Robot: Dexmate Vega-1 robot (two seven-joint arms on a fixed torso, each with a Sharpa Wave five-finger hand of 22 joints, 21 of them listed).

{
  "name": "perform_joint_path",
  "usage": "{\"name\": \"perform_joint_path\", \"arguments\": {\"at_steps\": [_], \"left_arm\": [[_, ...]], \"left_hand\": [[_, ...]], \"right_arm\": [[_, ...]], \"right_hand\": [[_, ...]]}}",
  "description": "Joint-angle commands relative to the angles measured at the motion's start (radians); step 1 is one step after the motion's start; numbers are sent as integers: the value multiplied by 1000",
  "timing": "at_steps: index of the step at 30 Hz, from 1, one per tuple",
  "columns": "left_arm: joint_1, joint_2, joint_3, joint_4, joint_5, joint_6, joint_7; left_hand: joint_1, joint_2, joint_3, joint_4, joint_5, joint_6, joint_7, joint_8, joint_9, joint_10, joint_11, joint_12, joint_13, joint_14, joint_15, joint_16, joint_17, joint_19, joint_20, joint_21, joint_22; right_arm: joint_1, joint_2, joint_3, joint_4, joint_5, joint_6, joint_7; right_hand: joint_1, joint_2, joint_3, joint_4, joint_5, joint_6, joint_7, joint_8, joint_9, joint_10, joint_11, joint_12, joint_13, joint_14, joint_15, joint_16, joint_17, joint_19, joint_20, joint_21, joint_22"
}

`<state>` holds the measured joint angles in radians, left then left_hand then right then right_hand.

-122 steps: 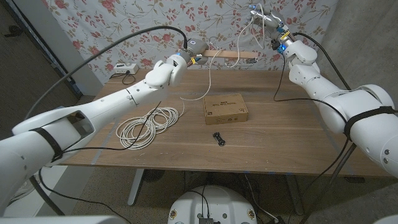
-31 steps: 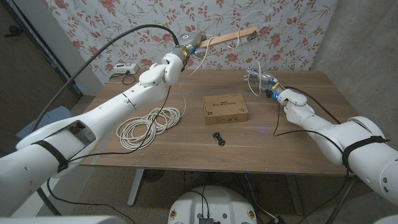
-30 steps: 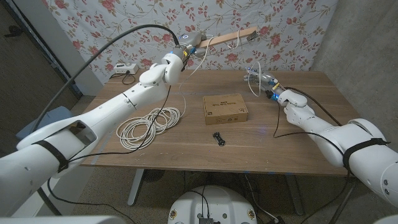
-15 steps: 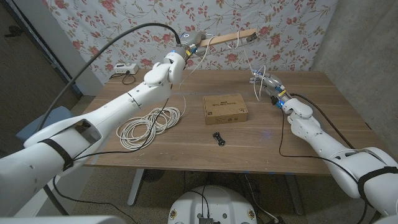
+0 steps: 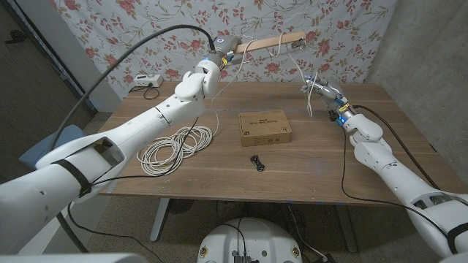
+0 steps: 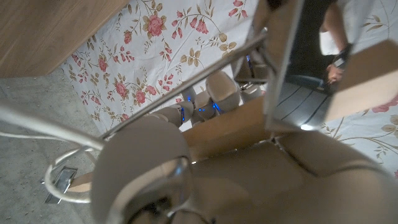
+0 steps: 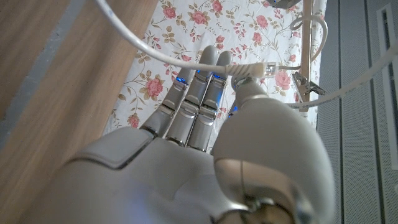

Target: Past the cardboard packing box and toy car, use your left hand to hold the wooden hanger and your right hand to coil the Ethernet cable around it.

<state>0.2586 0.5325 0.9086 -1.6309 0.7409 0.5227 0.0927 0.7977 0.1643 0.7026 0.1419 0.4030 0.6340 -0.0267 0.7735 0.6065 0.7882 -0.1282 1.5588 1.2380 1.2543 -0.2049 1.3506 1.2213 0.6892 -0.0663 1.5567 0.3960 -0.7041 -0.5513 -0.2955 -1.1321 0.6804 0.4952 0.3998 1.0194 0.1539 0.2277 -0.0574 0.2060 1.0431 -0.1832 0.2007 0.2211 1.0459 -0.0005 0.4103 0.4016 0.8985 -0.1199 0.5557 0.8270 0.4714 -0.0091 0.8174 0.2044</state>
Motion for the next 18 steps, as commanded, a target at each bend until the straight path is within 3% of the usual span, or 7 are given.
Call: {"name": "perform_joint_path", "arguments": {"at_steps": [1, 8, 12, 18], "left_arm": [[-18, -25, 30, 23, 48, 43, -27], [-10, -50, 34, 24, 76, 104, -24], [-2, -67, 28, 25, 86, 136, -17], [26, -128, 2, 38, 112, 240, 23]], "left_hand": [[10, 1, -3, -1, 3, 8, 3, 9, 4, 4, -6, 9, 2, 1, -1, 10, 1, 10, -47, 5, 2], [14, 7, 1, -4, 2, 11, 13, 11, 1, 7, -4, 9, 2, 7, -2, 13, 1, 20, -48, 9, 4], [20, 16, 8, -9, 0, 14, 36, 21, 9, 24, 0, 13, 3, 22, -2, 19, 1, 41, -57, 12, 4], [35, 27, 27, -20, -9, 7, 61, 38, 30, 46, 13, 15, 4, 46, -3, 30, 2, 79, -68, 17, 10]], "right_arm": [[-50, -94, 5, -164, -25, 54, 25], [-48, -142, -9, -228, -57, 59, 45], [-46, -156, -15, -243, -62, 53, 51], [-42, -168, -21, -247, -59, 47, 66]], "right_hand": [[0, 7, 10, -4, 6, 154, 145, 9, 3, 15, -4, -2, 1, 18, -68, -4, 3, 3, 5, 11, 2], [-1, 7, 12, -6, 6, 158, 145, 9, 0, 18, -1, -8, -7, 22, -65, -5, 2, 5, 9, 17, 1], [0, 7, 14, -7, 6, 157, 146, 8, 0, 20, -1, -9, -9, 23, -66, -5, 1, 5, 10, 19, 0], [2, 8, 16, -10, 5, 158, 150, 7, -2, 22, 2, -11, -11, 25, -62, -4, 3, 7, 13, 23, 0]]}}
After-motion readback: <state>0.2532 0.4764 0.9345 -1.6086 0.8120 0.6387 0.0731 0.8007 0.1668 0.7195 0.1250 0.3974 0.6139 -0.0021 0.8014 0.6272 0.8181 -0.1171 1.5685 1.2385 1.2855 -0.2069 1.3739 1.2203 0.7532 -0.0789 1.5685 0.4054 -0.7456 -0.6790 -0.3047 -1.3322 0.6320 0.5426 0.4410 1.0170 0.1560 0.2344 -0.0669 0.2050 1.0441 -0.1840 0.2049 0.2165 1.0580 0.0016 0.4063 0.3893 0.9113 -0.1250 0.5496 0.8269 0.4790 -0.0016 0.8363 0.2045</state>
